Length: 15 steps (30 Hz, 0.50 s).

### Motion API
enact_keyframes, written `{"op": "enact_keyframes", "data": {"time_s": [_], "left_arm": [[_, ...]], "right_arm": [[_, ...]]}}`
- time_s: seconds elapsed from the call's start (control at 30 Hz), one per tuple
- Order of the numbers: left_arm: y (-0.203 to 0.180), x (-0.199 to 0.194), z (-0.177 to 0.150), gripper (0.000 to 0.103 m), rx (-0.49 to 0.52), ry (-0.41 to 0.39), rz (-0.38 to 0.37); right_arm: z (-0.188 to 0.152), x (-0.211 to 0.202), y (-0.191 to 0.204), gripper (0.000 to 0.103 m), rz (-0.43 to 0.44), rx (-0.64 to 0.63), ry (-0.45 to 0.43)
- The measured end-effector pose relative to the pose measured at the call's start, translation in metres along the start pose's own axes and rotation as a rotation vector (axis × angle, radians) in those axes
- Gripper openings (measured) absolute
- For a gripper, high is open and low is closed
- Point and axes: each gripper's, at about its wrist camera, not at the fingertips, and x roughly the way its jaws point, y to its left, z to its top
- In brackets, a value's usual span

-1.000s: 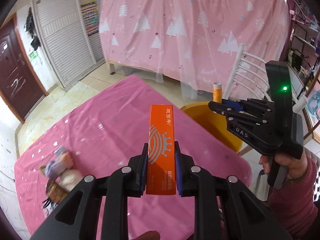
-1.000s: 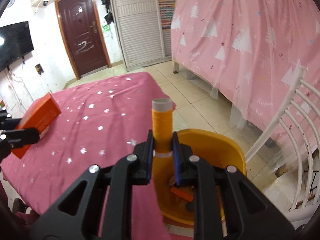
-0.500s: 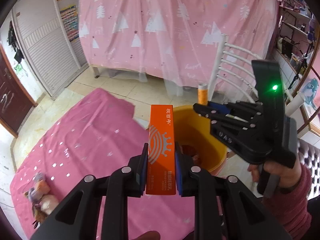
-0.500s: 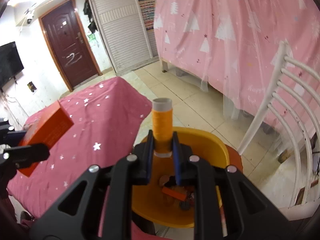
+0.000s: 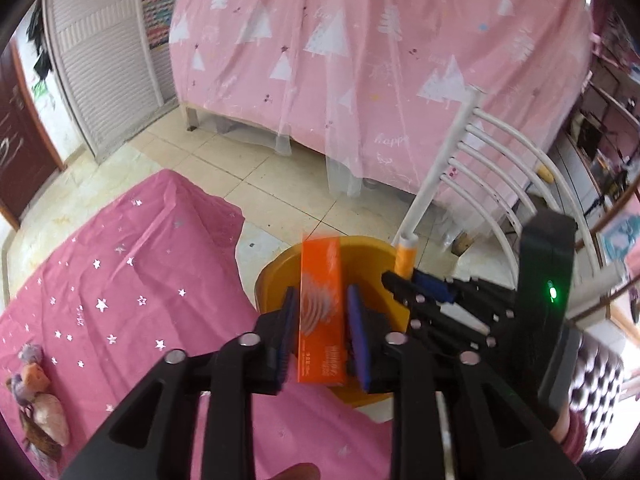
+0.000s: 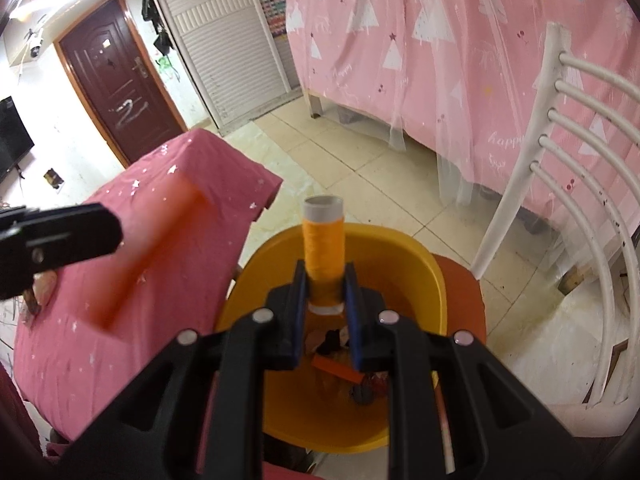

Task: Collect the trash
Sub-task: 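Carry the orange box and yellow spool to the yellow bin and open both tools, then move both tools back over the table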

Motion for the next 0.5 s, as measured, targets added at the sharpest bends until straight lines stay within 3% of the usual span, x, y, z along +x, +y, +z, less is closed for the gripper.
{"op": "enact_keyframes", "data": {"time_s": [0.03, 0.07, 0.1, 0.27, 0.4, 0.5], "left_arm": [[0.001, 0.002, 0.001, 0.04, -0.011, 0.004, -0.001], [0.001, 0.003, 0.002, 0.054, -0.013, 0.0, 0.005], [0.002, 0.003, 0.002, 0.059, -0.014, -0.006, 0.017], [0.005, 0.001, 0.002, 0.059, -0.018, -0.013, 0.033], [0.011, -0.003, -0.002, 0.06, -0.025, -0.016, 0.036], [0.018, -0.007, -0.005, 0.06, -0.025, -0.029, 0.041]], "right_arm": [[0.0, 0.0, 0.0, 0.017, 0.0, 0.0, 0.002], [0.0, 0.001, 0.0, 0.017, 0.001, 0.001, 0.005], [0.0, 0.001, 0.0, 0.017, 0.003, 0.0, 0.006], [0.001, 0.003, 0.0, 0.035, -0.003, 0.002, 0.006], [0.0, 0.002, 0.001, 0.036, -0.006, 0.001, 0.004], [0.001, 0.002, 0.003, 0.043, 0.0, -0.003, -0.003]]}}
